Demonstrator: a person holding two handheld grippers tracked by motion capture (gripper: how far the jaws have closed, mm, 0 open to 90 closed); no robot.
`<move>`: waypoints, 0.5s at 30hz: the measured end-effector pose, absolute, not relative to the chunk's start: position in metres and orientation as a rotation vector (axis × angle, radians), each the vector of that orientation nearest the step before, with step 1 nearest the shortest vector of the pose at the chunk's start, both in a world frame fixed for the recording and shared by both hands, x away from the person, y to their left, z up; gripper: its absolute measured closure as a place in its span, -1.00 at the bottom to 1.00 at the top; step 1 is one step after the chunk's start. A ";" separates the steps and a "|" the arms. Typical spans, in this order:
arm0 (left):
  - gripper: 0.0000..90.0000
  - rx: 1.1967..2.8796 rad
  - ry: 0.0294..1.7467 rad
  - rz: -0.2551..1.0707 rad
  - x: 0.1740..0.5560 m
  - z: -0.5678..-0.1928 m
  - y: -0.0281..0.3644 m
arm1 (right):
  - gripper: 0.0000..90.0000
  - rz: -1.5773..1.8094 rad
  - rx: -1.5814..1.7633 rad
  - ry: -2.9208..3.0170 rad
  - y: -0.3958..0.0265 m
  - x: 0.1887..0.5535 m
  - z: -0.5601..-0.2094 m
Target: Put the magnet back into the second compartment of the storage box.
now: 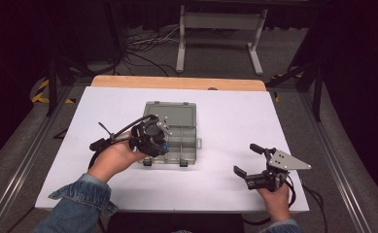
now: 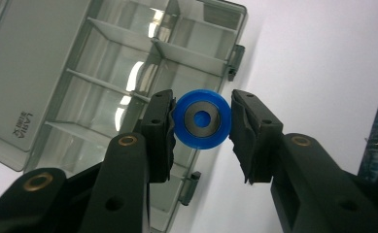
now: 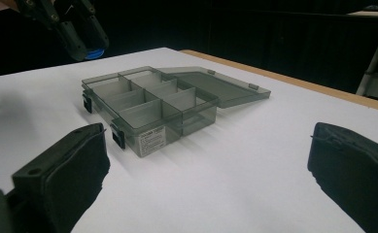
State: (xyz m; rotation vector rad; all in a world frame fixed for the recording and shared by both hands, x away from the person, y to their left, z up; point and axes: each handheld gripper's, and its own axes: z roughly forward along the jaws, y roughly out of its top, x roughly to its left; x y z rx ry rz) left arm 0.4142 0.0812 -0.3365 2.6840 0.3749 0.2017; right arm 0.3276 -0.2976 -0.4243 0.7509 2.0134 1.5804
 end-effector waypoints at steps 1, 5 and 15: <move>0.38 2.681 0.392 0.204 0.416 -0.336 0.082 | -0.97 1.581 0.751 2.013 -0.298 0.328 -0.424; 0.38 2.678 0.395 0.202 0.423 -0.336 0.083 | -0.97 1.581 0.752 2.015 -0.298 0.328 -0.424; 0.38 2.663 0.489 0.208 0.449 -0.341 0.087 | -0.97 1.581 0.753 2.019 -0.298 0.328 -0.425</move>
